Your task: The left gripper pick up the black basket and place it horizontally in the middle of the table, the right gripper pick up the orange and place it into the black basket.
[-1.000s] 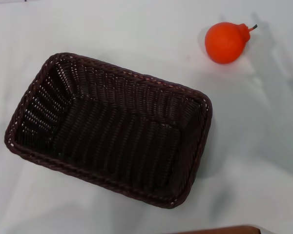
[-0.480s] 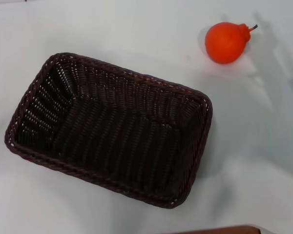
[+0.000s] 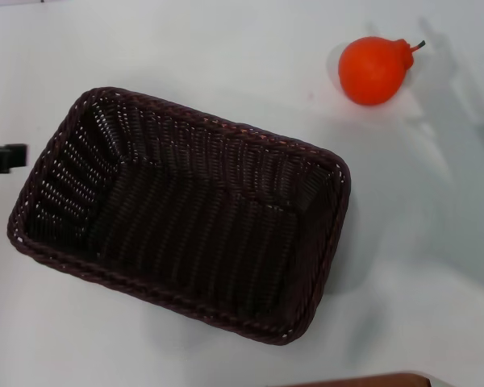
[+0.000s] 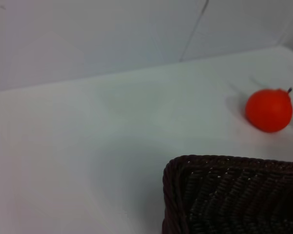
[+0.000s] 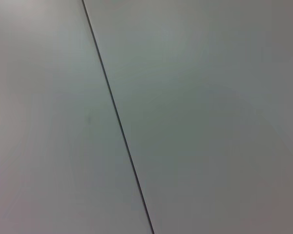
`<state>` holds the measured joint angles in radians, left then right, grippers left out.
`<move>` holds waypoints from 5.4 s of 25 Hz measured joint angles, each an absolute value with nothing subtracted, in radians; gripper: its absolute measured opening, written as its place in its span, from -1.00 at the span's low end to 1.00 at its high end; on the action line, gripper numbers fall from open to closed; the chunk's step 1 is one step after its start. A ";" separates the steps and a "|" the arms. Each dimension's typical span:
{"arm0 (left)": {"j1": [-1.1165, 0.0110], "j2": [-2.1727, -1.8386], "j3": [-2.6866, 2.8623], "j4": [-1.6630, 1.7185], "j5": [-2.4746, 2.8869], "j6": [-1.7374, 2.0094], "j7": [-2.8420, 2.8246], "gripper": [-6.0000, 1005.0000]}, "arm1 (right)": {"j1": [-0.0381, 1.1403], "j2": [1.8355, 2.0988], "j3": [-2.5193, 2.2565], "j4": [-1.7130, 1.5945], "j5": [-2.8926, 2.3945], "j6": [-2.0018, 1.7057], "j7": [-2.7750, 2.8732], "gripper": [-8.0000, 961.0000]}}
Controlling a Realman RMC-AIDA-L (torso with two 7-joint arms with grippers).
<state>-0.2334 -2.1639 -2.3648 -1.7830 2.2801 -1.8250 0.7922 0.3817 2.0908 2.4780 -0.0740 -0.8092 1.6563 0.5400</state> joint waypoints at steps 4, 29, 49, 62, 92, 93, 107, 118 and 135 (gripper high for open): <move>-0.243 -2.164 -2.294 -1.779 2.308 -1.794 0.748 0.71 | 0.382 2.091 2.479 -0.073 -0.808 1.655 0.559 0.89; -0.287 -2.165 -1.957 -1.601 2.546 -1.552 0.670 0.69 | 0.380 2.090 2.490 -0.057 -0.805 1.635 0.614 0.85; -0.264 -2.169 -1.934 -1.607 2.543 -1.509 0.611 -0.59 | 0.369 2.088 2.491 -0.021 -0.805 1.630 0.655 0.81; -0.215 -2.172 -1.941 -1.617 2.417 -1.410 0.281 -0.67 | 0.407 2.086 2.488 0.077 -0.812 1.482 0.722 0.79; 0.021 -2.168 -1.897 -1.653 2.234 -1.185 0.182 -0.67 | 0.424 2.087 2.428 0.126 -0.814 1.443 0.779 0.74; 0.025 -2.167 -1.905 -1.654 2.223 -1.185 0.190 -0.67 | 0.420 2.087 2.428 0.126 -0.814 1.444 0.779 0.74; 0.022 -2.169 -2.170 -1.614 2.074 -1.226 0.469 0.44 | 0.386 2.088 2.347 0.109 -0.815 1.383 0.789 0.71; 0.029 -2.169 -2.349 -1.270 1.427 -1.320 1.200 0.40 | 0.461 2.093 2.212 0.120 -0.815 1.056 0.766 0.69; -0.002 -2.168 -2.382 -0.907 1.140 -1.545 1.593 0.40 | 0.535 2.097 2.071 0.123 -0.813 0.889 0.781 0.66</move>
<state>-0.0020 -2.1677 -2.3823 -0.9072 1.1398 -1.5453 1.5927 0.5346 2.0971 2.0709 0.1227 -0.8131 0.8886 0.7808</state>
